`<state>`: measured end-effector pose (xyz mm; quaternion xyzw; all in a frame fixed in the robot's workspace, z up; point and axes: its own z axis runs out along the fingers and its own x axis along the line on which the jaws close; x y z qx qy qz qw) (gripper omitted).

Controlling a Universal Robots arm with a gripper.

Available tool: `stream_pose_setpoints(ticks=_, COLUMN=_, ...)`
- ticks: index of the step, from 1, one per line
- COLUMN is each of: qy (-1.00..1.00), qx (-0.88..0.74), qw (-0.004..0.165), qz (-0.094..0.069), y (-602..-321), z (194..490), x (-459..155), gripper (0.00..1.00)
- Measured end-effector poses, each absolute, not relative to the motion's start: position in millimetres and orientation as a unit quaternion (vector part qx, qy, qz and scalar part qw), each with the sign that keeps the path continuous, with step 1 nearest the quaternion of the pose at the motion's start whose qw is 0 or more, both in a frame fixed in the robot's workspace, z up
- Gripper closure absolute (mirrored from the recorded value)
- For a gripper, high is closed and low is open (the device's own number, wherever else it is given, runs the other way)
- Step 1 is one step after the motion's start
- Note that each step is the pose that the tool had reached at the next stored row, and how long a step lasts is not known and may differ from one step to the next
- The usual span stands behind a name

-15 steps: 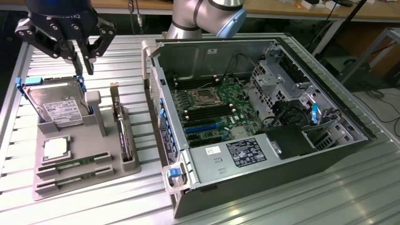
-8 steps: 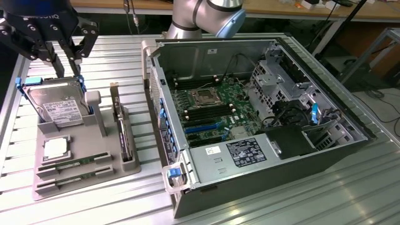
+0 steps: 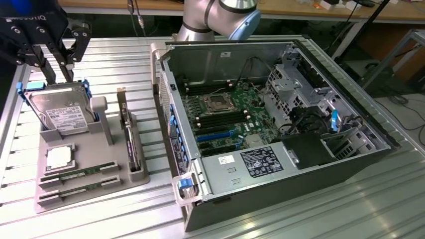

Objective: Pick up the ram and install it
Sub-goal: 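Reach for the ram, then pick up the ram and move it above insertion slot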

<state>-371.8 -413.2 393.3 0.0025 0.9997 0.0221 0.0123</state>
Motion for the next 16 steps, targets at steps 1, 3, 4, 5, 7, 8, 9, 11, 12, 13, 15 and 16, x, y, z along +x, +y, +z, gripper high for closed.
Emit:
stream_pose_setpoints(ticks=1, qy=1.0, qx=0.003, qw=0.012, qz=0.022, y=-413.2, z=393.3, x=-371.8, gripper=0.68)
stream_pose_setpoints(ticks=3, qy=1.0, qx=0.003, qw=0.012, qz=0.022, y=-413.2, z=393.3, x=-371.7, gripper=0.68)
stream_pose_setpoints(ticks=4, qy=1.0, qx=0.003, qw=0.012, qz=0.022, y=-413.2, z=393.3, x=-371.8, gripper=0.68)
stream_pose_setpoints(ticks=5, qy=1.0, qx=0.003, qw=0.012, qz=0.022, y=-413.2, z=393.3, x=-371.8, gripper=0.68)
stream_pose_setpoints(ticks=7, qy=1.0, qx=0.003, qw=0.012, qz=0.022, y=-413.2, z=393.3, x=-371.7, gripper=0.68)
stream_pose_setpoints(ticks=8, qy=1.0, qx=0.003, qw=0.012, qz=0.022, y=-413.2, z=393.3, x=-371.7, gripper=0.68)
stream_pose_setpoints(ticks=9, qy=1.0, qx=0.003, qw=0.012, qz=0.022, y=-413.2, z=393.3, x=-371.7, gripper=0.68)
stream_pose_setpoints(ticks=11, qy=1.0, qx=0.003, qw=0.012, qz=0.022, y=-413.2, z=393.3, x=-371.7, gripper=0.68)
stream_pose_setpoints(ticks=12, qy=1.0, qx=0.003, qw=0.012, qz=0.022, y=-413.2, z=393.3, x=-371.8, gripper=0.68)
stream_pose_setpoints(ticks=13, qy=1.0, qx=0.001, qw=0.012, qz=0.022, y=-413.2, z=393.3, x=-371.8, gripper=0.68)
stream_pose_setpoints(ticks=15, qy=1.0, qx=-0.007, qw=0.012, qz=0.022, y=-413.2, z=393.3, x=-371.8, gripper=0.68)
stream_pose_setpoints(ticks=16, qy=0.999, qx=-0.022, qw=0.012, qz=0.022, y=-413.2, z=393.3, x=-371.8, gripper=0.68)
